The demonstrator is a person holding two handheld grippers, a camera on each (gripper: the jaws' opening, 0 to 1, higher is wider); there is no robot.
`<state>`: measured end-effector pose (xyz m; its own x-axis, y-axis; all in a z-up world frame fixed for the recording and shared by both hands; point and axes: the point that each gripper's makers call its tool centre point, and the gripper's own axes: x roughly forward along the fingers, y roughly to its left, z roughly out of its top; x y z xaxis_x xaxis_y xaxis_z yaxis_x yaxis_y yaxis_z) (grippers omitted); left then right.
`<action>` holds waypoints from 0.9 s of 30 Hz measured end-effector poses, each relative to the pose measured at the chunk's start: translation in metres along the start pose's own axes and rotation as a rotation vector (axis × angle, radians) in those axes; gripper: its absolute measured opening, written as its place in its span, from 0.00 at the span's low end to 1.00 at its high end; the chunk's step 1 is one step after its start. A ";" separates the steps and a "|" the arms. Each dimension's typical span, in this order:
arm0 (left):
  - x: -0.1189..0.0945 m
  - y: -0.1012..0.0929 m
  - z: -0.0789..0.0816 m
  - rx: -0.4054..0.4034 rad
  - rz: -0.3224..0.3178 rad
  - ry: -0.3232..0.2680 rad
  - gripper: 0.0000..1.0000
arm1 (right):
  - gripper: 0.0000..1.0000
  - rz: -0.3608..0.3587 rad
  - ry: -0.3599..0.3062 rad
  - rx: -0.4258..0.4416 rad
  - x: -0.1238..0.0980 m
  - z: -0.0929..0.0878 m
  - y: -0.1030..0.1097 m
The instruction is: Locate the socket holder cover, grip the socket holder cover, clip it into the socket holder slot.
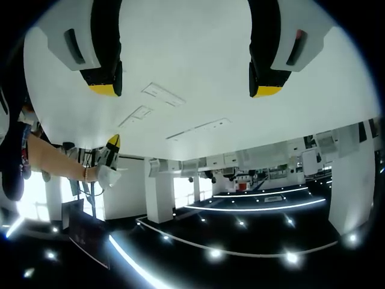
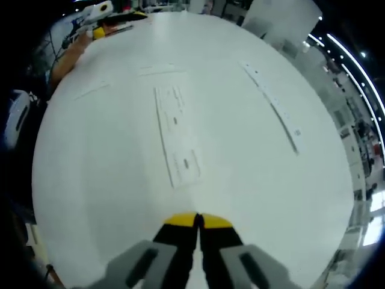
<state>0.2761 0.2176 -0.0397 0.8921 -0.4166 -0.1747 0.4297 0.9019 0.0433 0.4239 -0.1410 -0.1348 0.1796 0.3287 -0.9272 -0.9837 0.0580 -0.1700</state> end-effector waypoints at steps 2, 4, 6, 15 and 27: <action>0.000 0.000 0.000 0.001 0.001 0.000 0.86 | 0.04 0.001 -0.004 0.001 0.000 0.000 -0.001; 0.000 0.000 0.000 0.001 0.001 0.000 0.86 | 0.04 0.007 -0.017 0.005 0.000 0.002 0.000; 0.000 0.000 0.000 0.001 0.000 0.000 0.86 | 0.04 0.013 -0.034 0.019 0.000 0.004 0.001; 0.000 -0.001 0.000 0.000 -0.003 0.000 0.86 | 0.04 0.019 -0.057 -0.001 0.005 0.006 0.002; 0.001 0.000 -0.001 0.000 -0.003 0.001 0.86 | 0.04 0.011 -0.145 -0.009 0.016 0.015 0.000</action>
<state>0.2767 0.2168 -0.0404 0.8908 -0.4191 -0.1756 0.4322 0.9007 0.0431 0.4271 -0.1211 -0.1445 0.1656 0.4623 -0.8711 -0.9855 0.0451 -0.1634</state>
